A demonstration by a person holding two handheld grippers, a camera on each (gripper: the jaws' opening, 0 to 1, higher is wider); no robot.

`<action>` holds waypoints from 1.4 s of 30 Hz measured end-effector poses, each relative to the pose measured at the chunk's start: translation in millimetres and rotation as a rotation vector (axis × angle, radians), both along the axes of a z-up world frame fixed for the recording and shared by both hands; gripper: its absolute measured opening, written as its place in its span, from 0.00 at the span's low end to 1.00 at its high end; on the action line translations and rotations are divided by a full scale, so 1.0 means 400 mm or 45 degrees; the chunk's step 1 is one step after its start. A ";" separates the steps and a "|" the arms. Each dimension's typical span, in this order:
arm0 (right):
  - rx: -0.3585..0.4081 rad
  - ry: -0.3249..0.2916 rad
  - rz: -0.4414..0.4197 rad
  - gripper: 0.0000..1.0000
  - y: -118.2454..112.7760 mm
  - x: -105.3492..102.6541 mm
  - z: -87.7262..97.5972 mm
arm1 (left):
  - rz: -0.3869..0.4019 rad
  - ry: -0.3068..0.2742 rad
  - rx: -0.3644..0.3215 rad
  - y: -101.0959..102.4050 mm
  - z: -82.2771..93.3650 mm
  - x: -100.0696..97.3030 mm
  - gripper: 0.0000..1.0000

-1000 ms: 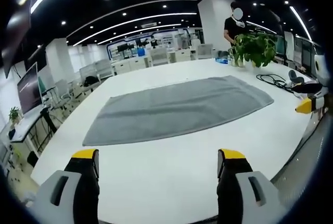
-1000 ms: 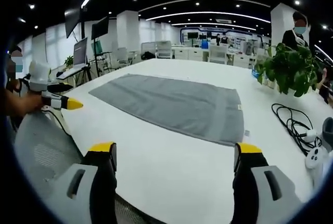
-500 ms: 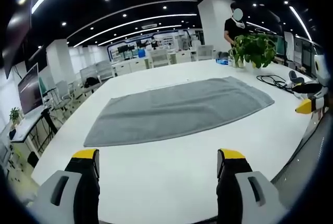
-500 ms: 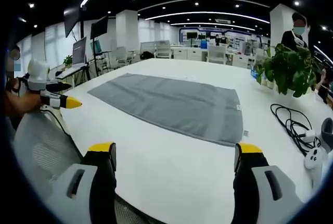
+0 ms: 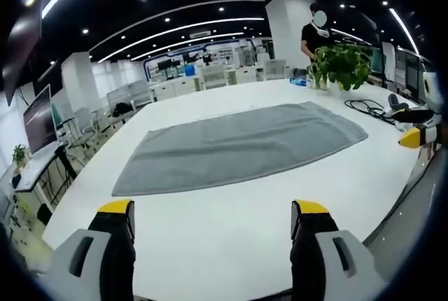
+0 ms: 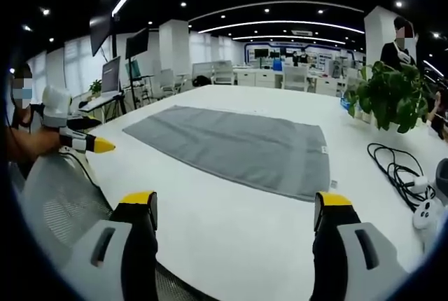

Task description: Fold the towel on the table until its edges align and the towel forms a compact rectangular stack.

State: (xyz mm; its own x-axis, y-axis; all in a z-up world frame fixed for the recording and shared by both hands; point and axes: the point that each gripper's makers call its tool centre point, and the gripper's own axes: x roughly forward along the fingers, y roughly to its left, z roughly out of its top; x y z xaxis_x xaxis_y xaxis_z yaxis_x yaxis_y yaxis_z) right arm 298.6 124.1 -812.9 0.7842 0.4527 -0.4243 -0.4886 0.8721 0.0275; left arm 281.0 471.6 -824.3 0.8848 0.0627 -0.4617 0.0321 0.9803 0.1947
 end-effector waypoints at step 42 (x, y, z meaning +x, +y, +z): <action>0.006 -0.021 -0.025 0.95 -0.098 0.058 0.045 | -0.095 0.015 -0.058 -0.045 0.073 0.031 0.91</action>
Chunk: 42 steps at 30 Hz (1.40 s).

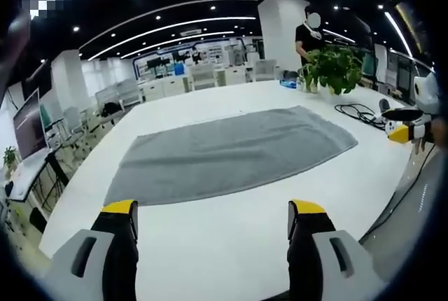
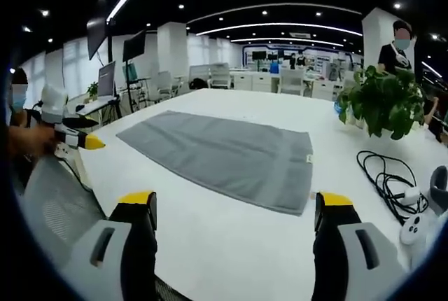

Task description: Fold the towel on the table until its edges align and the towel forms a compact rectangular stack.

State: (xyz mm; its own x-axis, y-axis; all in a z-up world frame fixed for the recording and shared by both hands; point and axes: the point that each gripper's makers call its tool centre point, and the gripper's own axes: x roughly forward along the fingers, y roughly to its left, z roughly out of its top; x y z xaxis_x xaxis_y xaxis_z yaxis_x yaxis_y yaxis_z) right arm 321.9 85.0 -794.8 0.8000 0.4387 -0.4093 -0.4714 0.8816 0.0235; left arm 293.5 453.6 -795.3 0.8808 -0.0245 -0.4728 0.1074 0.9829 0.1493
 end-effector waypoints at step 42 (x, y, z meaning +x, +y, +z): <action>-0.109 -0.108 -0.183 0.79 -0.243 0.205 0.191 | -0.687 -0.095 -0.110 -0.533 0.139 0.161 0.89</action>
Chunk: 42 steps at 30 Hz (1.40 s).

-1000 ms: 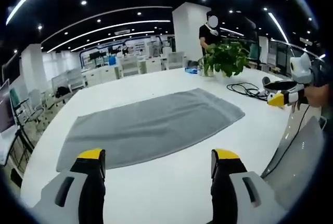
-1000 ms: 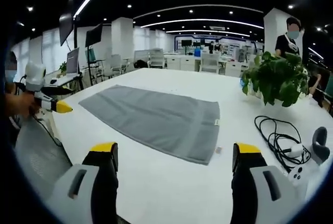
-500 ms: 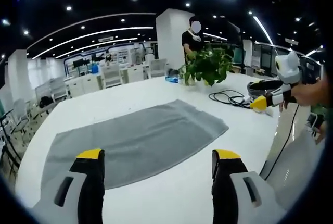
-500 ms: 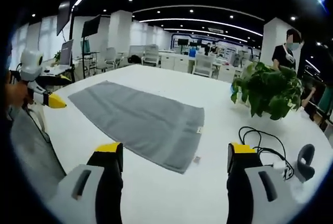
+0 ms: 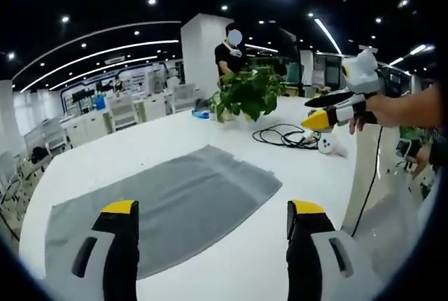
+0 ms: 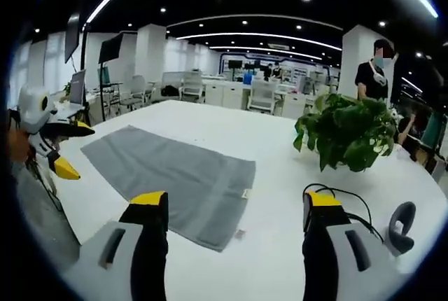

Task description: Fold the towel on the table until its edges align and the towel forms a compact rectangular stack.

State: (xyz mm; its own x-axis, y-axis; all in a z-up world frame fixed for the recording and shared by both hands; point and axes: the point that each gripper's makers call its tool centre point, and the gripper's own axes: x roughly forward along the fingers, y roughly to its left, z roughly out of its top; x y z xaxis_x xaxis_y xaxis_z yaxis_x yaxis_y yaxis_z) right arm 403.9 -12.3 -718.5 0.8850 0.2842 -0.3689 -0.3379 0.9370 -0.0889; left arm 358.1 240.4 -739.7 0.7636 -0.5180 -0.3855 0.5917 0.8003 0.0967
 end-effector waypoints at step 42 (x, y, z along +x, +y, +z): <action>0.214 0.177 -0.127 0.58 -0.043 0.297 -0.050 | -0.401 0.017 0.201 -0.373 -0.088 0.062 0.70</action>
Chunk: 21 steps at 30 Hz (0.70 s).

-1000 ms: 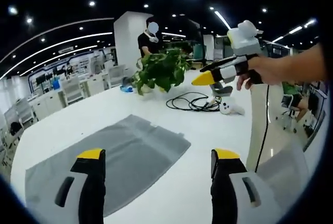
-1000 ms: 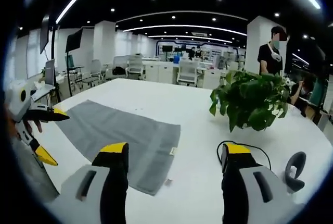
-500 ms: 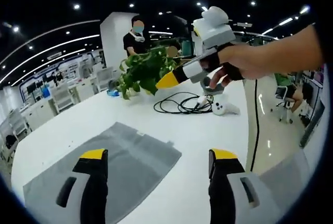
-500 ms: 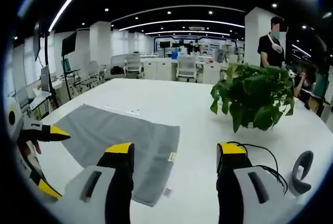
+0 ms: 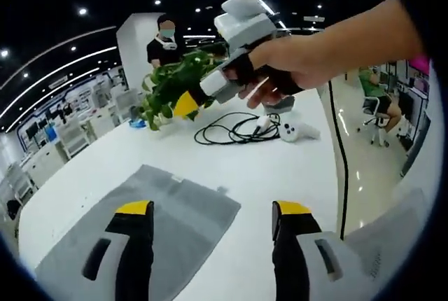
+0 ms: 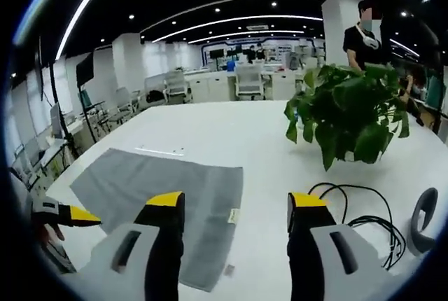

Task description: Fold the towel on the table until its edges align and the towel forms a compact rectangular stack.

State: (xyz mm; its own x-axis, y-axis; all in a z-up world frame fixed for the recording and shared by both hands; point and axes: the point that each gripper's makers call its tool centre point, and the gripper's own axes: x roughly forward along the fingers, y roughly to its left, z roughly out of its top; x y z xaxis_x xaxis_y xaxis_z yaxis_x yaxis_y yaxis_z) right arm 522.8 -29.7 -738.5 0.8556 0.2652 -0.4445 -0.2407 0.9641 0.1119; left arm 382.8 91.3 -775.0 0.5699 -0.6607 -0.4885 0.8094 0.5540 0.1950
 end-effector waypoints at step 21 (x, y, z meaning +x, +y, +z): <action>0.050 0.112 0.075 0.47 0.017 0.112 -0.139 | -0.093 0.161 0.101 -0.109 -0.163 0.038 0.47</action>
State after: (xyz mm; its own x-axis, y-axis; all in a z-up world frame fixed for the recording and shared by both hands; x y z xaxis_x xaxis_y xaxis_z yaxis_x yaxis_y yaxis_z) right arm 567.5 -23.1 -794.1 0.7959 0.3328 -0.5058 -0.2848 0.9430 0.1724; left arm 398.2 47.8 -840.2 0.4527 -0.6544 -0.6056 0.8677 0.4797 0.1303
